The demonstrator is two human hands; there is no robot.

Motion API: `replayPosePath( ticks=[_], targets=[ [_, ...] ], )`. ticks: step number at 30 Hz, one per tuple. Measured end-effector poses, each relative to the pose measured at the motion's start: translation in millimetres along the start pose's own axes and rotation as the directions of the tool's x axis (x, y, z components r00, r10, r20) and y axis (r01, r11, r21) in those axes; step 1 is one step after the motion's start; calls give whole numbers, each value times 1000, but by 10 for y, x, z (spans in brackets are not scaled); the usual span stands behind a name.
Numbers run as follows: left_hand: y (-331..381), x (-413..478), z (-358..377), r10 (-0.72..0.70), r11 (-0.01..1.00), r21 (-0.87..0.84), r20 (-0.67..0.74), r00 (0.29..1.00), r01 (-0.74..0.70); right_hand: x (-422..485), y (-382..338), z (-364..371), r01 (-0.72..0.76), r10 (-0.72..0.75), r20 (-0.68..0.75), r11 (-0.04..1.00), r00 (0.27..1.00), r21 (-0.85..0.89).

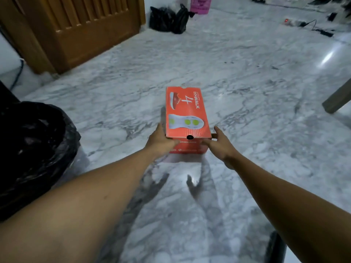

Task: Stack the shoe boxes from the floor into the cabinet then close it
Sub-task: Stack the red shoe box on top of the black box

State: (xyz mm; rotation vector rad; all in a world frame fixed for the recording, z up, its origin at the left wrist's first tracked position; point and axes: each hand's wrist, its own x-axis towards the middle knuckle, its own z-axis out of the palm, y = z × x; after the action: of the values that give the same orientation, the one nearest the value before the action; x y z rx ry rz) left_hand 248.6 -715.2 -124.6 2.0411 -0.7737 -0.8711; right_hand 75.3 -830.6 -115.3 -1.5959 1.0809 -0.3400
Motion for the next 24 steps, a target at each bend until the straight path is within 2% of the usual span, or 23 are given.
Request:
replayPosePath(
  ticks=[6,8,10,11,12,14,16,17,20,24],
  targets=[
    [-381,-1273,221,4,998,-57,-40,999,-6,-912,324,-18,-17,20,70,999,997,-50],
    [-507,-1711,462,31,997,-68,107,994,-24,-1136,396,-94,-55,54,27,997,998,45],
    [-570,-1963,615,85,996,-39,281,956,-77,-1346,497,-106,-51,61,-99,994,993,101],
    [-592,-1972,622,102,995,-29,286,953,-97,-1446,543,-69,-20,32,-155,997,987,80],
    [-595,-1906,570,107,994,-42,225,968,-100,-1549,580,3,4,5,-181,999,983,50],
    [-580,-1710,368,143,989,38,-26,989,-142,-1723,659,113,61,-54,-157,997,986,39],
    [-633,-1480,118,210,960,234,-244,947,-153,-1815,752,220,136,-136,-61,991,989,8],
    [-672,-1375,-23,196,947,305,-293,936,-103,-1810,805,273,152,-152,-26,988,988,-7],
    [-874,-1060,-397,66,943,332,-293,954,36,-1735,871,376,208,-208,0,978,978,28],
    [-1091,-898,-602,59,976,218,-221,973,-10,-1613,945,321,228,-232,28,968,972,103]
  ],
)
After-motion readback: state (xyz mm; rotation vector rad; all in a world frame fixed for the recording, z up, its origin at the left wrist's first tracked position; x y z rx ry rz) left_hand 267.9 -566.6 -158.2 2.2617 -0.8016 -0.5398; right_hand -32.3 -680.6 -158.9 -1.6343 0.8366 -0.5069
